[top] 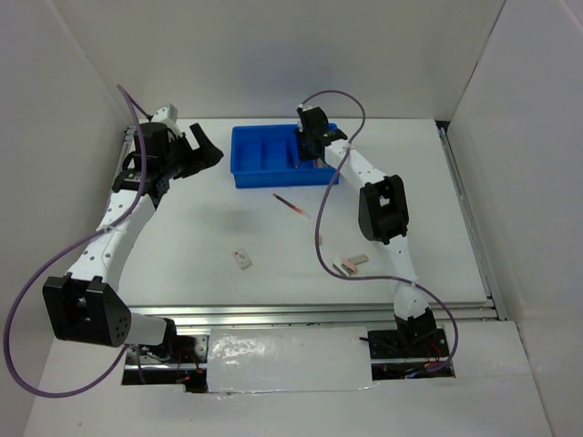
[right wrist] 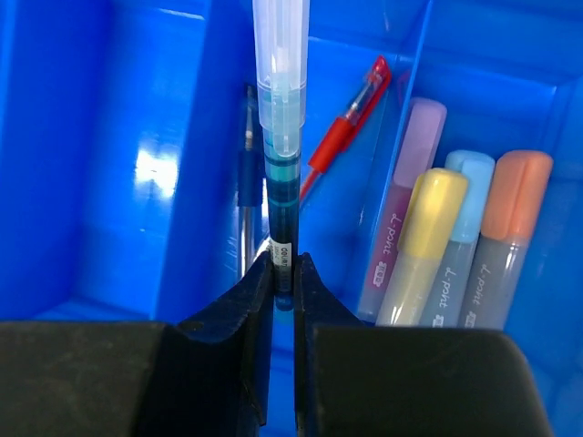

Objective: Sort the stationery into containers
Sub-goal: Place the pen in the storage box.

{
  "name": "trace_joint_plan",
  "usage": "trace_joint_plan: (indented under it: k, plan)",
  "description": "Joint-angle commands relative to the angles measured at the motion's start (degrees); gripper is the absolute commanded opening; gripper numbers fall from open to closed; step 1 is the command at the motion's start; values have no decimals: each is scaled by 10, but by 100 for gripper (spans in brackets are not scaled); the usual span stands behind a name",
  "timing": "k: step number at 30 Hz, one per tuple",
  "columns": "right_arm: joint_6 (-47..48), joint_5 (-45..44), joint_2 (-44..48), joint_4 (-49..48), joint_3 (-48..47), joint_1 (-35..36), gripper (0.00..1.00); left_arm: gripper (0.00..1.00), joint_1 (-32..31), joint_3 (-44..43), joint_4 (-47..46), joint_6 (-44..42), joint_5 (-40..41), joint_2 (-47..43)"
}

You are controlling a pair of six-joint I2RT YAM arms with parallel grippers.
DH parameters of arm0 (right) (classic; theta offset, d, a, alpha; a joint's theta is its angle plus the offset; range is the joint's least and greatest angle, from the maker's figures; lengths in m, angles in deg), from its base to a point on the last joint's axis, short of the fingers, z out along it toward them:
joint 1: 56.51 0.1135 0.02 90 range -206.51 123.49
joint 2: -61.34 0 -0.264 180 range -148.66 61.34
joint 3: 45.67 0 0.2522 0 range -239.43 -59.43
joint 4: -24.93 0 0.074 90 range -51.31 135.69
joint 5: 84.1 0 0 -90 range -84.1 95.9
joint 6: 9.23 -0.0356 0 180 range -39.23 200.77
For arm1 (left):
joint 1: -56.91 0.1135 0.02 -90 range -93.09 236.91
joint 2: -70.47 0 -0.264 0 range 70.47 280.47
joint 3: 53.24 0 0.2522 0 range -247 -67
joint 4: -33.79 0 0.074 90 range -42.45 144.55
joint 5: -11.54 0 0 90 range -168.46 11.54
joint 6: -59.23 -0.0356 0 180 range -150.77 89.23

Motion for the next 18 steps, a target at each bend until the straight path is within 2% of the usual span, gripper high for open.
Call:
trace_joint_plan:
  k: [1, 5, 10, 12, 18]
  plan:
    - [4, -6, 4, -33, -25, 0, 13, 99, -3, 5, -22, 3, -7, -3]
    - [-3, 5, 1, -32, -20, -2, 26, 99, -3, 8, -25, 8, -9, 0]
    - [-5, 18, 4, -26, -17, -3, 46, 99, -3, 7, -23, 14, -8, 6]
    - [-8, 23, 11, -23, -16, -2, 49, 99, -2, 7, -23, 16, -10, 7]
    - [-8, 40, 70, 10, -17, -7, 47, 99, -1, 9, -26, 22, -10, 9]
